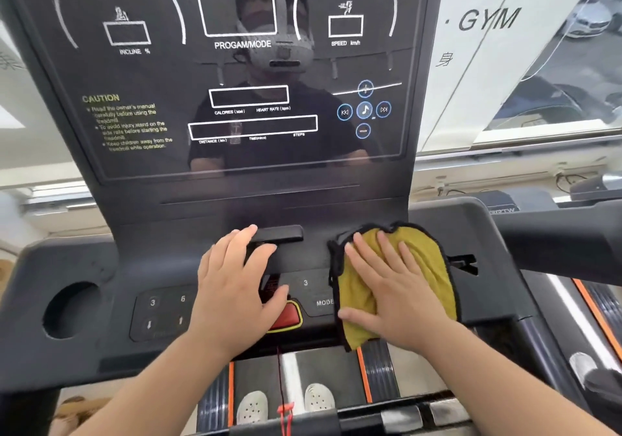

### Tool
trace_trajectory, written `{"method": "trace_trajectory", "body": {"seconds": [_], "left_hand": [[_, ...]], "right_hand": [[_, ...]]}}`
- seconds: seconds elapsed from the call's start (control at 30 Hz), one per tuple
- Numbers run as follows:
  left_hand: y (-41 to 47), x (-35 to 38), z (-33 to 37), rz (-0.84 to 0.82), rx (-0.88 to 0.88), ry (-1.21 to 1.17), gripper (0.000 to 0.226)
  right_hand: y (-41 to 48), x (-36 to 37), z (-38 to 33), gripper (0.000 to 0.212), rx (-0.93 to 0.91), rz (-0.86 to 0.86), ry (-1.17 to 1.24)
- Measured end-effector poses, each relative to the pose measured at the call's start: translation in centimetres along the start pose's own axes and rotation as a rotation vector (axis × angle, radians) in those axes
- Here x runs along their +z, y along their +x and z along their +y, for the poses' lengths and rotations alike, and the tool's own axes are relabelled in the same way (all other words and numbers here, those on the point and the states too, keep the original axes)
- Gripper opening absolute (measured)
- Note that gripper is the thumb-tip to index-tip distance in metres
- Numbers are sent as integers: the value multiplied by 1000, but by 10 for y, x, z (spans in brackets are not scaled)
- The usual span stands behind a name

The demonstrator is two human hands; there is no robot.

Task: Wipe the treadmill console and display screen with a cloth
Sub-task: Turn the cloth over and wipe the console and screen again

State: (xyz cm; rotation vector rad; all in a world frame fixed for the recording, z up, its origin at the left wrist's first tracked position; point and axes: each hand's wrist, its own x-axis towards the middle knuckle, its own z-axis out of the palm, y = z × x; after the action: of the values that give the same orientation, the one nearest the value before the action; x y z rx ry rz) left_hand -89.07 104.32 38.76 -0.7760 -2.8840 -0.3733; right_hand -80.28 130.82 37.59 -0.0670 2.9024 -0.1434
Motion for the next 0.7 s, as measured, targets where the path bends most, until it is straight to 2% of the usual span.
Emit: {"method": "trace_trajectory", "body": {"seconds": [0.1,0.17,0.3,0.37,0.4,0.47,0.53,0.6,0.63,0.7], "left_hand": [[-7,2,9,12,0,-9,55],[-11,3,15,19,8,-10,55],[-13,3,29,-1,-10,-24,49],[-11,4,38,10,9,-35,43],[-10,6,41,13,24,-32,40],[-9,11,47,-10,35,-3,39],[-8,16,52,-45,43,66,40],[-7,17,56,-51,47,126,37],[-6,16,57,-44,41,147,33],[-6,13,59,-44,16,188,34]], "right_hand": [[16,-4,-21,109,109,39,23],[24,-2,-39,111,118,34,34],[18,1,-58,105,-100,-29,58],[10,-4,-49,98,-211,-62,151],[5,-6,-41,92,-247,-54,228],[-8,-8,-23,75,-248,73,398],[-23,-5,-2,55,-127,342,440],[-36,2,23,37,83,565,375],[-41,4,33,32,208,575,341],[-47,10,44,33,397,482,289]]}}
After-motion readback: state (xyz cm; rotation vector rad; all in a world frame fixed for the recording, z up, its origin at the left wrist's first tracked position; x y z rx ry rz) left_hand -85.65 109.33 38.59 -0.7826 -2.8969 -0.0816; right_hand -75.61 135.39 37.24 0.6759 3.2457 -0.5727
